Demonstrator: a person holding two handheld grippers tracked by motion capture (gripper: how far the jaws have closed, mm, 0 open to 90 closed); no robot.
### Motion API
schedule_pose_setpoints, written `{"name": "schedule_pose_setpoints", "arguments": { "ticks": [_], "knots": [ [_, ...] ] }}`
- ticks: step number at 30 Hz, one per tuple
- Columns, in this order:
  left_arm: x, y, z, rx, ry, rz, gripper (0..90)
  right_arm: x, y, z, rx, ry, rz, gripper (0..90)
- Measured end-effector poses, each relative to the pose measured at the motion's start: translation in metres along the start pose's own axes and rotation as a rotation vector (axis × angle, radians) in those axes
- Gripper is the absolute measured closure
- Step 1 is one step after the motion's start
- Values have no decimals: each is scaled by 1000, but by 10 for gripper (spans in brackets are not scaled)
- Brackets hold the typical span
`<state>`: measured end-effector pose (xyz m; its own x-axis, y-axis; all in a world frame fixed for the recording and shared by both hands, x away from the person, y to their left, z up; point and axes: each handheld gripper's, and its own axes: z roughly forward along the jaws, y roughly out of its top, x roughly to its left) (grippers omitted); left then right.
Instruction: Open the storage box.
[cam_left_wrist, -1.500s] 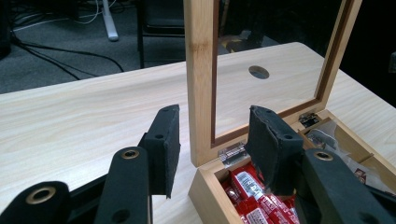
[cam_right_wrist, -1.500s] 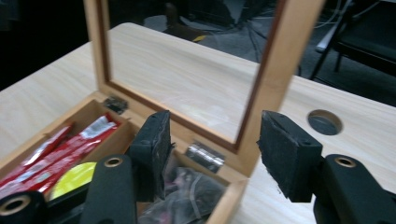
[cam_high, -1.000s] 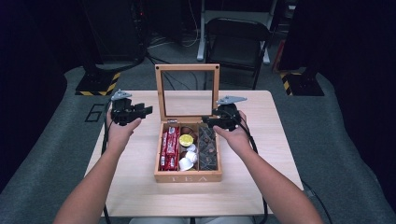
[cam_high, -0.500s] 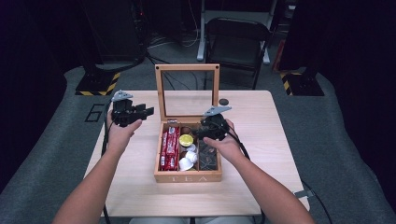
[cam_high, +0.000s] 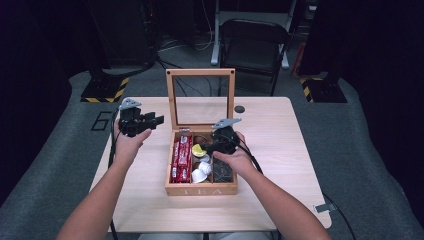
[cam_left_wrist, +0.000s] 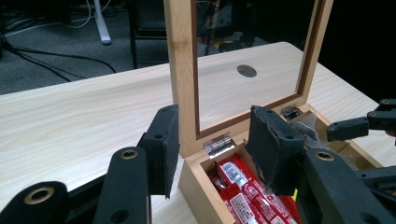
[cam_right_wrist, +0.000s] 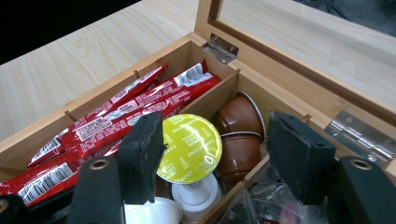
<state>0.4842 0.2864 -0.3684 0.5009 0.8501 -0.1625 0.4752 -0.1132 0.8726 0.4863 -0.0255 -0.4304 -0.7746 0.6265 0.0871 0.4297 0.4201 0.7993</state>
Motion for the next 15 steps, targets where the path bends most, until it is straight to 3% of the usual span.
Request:
{"name": "schedule_pose_setpoints", "arguments": {
  "ticks": [8, 15],
  "knots": [
    [-1, -1, 0, -2, -1, 1, 534, 9, -1, 9, 19, 23, -33, 351],
    [-1, -1, -1, -6, 1, 0, 534, 12, -6, 18, 37, 28, -15, 343]
  ]
}}
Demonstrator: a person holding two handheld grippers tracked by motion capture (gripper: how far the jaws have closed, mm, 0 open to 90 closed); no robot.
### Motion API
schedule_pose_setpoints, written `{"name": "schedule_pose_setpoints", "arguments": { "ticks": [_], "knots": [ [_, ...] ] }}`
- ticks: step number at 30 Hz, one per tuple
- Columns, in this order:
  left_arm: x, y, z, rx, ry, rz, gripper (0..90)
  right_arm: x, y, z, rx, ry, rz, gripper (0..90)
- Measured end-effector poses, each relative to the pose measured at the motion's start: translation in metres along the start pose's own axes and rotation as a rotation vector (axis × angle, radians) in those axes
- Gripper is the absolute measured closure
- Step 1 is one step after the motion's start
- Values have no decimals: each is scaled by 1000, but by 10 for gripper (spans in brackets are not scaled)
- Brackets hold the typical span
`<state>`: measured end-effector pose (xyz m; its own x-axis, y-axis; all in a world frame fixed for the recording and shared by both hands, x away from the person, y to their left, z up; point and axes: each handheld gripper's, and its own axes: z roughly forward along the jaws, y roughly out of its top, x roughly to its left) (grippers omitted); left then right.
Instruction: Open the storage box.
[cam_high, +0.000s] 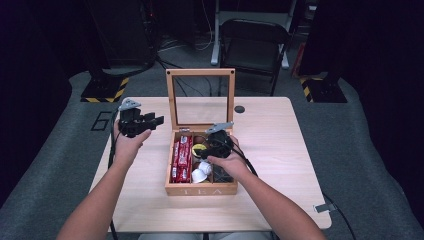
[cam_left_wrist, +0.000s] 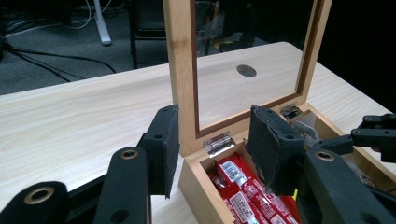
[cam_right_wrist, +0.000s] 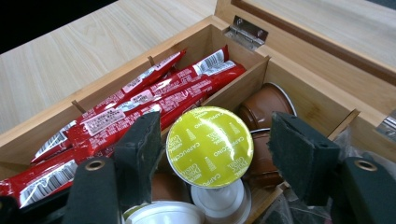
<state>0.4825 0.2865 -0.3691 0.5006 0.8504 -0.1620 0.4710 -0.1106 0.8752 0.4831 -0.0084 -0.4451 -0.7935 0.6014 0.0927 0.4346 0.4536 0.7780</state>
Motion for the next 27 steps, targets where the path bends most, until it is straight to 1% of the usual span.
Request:
{"name": "schedule_pose_setpoints", "arguments": {
  "ticks": [5, 6, 11, 13, 19, 23, 24, 27],
  "knots": [
    [1, 0, 0, 2, 2, 0, 534, 0, -1, 6, 8, 6, 1, 339],
    [1, 0, 0, 1, 1, 0, 534, 1, -1, 8, 17, 7, 12, 339],
    [1, 0, -1, 2, 3, 1, 534, 1, -2, 12, 32, 8, 4, 337],
    [1, 0, -1, 5, -1, 3, 534, 1, -2, 14, 37, 12, 15, 337],
    [2, -1, -2, 0, 5, 1, 534, 1, -3, 17, 47, 4, 12, 337],
    [3, -1, -2, 0, 5, 2, 534, 0, -3, 19, 49, 8, 22, 337],
    [3, -1, -2, 0, 5, 2, 534, 0, -3, 20, 57, 9, 39, 337],
    [2, -1, -2, -1, 5, 0, 535, -1, -3, 21, 64, 12, 35, 334]
  ]
}}
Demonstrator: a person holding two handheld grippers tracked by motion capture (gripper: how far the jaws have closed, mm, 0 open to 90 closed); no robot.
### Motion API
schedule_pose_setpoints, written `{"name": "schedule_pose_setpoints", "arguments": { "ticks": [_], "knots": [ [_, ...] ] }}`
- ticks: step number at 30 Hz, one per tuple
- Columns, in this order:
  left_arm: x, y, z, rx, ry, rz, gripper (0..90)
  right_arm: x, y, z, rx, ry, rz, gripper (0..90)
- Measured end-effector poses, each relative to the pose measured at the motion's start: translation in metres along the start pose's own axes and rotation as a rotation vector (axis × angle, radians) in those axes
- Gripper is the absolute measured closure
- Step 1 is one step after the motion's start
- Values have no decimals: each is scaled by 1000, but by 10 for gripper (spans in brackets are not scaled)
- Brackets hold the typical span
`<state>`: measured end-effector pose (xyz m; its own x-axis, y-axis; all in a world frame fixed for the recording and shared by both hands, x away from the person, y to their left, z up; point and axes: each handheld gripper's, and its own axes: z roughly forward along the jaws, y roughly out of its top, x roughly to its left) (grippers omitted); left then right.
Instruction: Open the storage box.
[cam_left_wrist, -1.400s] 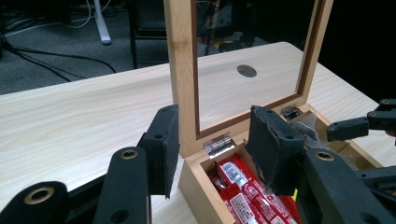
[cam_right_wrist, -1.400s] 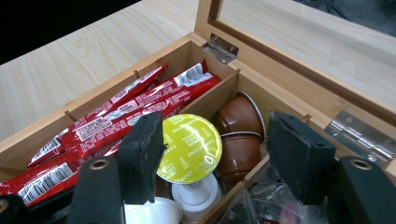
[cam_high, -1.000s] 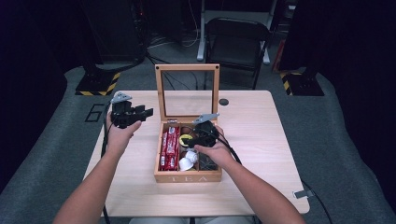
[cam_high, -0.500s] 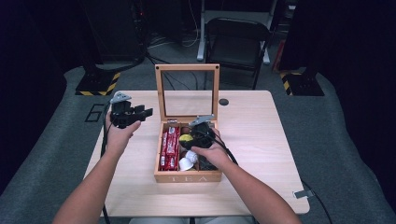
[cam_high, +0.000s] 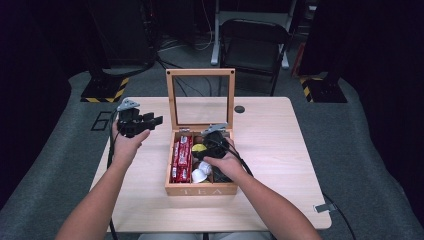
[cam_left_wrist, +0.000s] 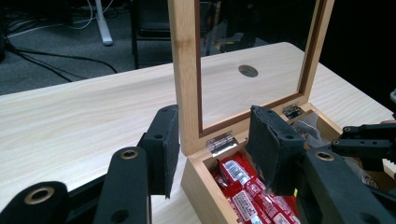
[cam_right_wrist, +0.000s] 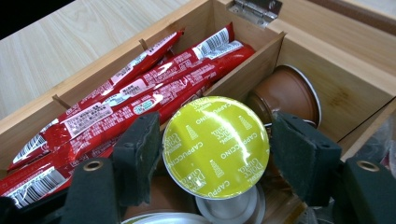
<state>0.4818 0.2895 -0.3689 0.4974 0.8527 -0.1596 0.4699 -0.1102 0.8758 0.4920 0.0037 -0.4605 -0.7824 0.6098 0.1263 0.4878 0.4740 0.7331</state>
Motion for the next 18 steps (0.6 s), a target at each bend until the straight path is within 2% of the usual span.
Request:
{"name": "schedule_pose_setpoints", "arguments": {
  "ticks": [12, 18],
  "knots": [
    [0, 0, 0, 0, 1, 0, 535, 1, 0, 4, 15, -3, 11, 349],
    [0, 0, 0, 2, 1, 0, 535, 1, 0, 2, 20, 1, 13, 322]
  ]
}}
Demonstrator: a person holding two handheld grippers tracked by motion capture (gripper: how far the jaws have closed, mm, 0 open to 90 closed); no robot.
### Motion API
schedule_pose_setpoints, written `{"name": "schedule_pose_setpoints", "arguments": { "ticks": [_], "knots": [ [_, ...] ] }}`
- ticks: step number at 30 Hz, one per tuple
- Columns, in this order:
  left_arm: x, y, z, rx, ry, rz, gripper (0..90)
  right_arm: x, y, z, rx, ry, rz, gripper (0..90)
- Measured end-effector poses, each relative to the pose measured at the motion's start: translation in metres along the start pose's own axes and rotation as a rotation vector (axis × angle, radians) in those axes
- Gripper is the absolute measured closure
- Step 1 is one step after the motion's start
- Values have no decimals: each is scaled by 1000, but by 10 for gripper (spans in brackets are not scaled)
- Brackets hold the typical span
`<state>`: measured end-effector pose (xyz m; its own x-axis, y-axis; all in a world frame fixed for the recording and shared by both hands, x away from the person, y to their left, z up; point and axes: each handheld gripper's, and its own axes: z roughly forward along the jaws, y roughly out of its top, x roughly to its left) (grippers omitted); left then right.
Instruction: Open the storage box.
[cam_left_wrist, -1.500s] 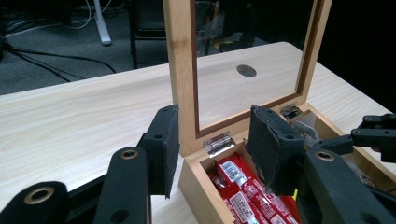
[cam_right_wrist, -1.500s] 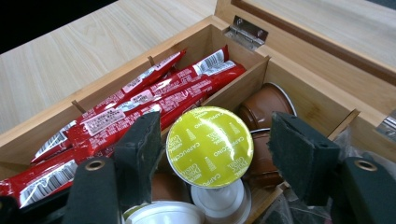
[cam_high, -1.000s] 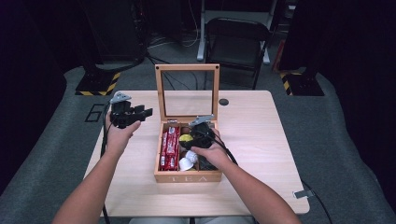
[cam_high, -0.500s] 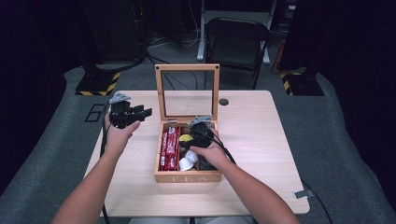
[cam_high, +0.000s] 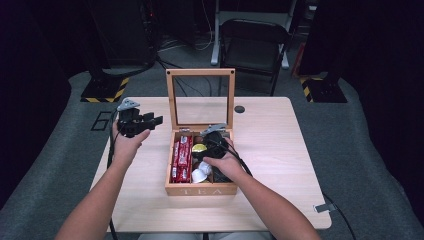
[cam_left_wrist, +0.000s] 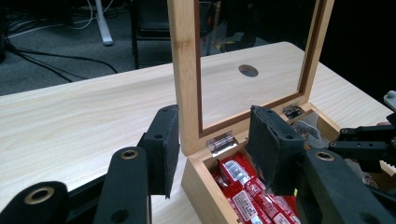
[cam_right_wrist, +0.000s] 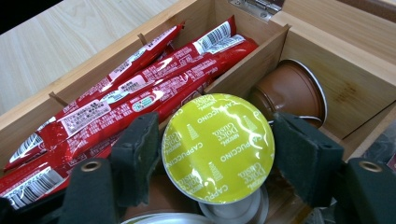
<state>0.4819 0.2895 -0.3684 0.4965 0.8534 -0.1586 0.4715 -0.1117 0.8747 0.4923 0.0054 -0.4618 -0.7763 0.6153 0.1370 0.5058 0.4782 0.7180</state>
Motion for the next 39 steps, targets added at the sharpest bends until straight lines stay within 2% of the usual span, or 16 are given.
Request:
{"name": "schedule_pose_setpoints", "arguments": {
  "ticks": [5, 8, 20, 23, 26, 31, 33, 34, 35, 37, 39],
  "knots": [
    [0, 0, -1, 0, 1, 1, 535, 1, 0, 0, -2, -3, -10, 330],
    [0, 0, 0, 0, -1, 3, 535, 2, 0, 1, 17, -5, 2, 339],
    [0, 1, 1, -1, 1, 3, 535, 2, 0, 1, 16, -10, 8, 370],
    [0, 1, 1, -1, -1, 3, 535, 2, 0, 0, 20, -11, -8, 371],
    [-1, 1, 1, -1, 0, 3, 535, 3, 0, 0, 22, -11, 5, 372],
    [0, 1, 1, 0, 1, 1, 534, 2, 1, 0, 6, -7, -14, 373],
    [0, 1, 1, 0, 0, 4, 535, 4, 2, -3, 6, -7, 1, 374],
    [0, 1, 1, 0, 0, 3, 534, 3, 3, -4, -8, -7, -15, 374],
    [0, 1, 1, 0, 0, 4, 534, 5, 4, -5, -3, -3, -3, 374],
    [-1, 1, 1, -1, 0, 3, 535, 5, 6, -8, -21, -3, -26, 374],
    [0, 1, 0, 1, 0, 5, 535, 6, 7, -9, -16, -2, -13, 374]
  ]
}}
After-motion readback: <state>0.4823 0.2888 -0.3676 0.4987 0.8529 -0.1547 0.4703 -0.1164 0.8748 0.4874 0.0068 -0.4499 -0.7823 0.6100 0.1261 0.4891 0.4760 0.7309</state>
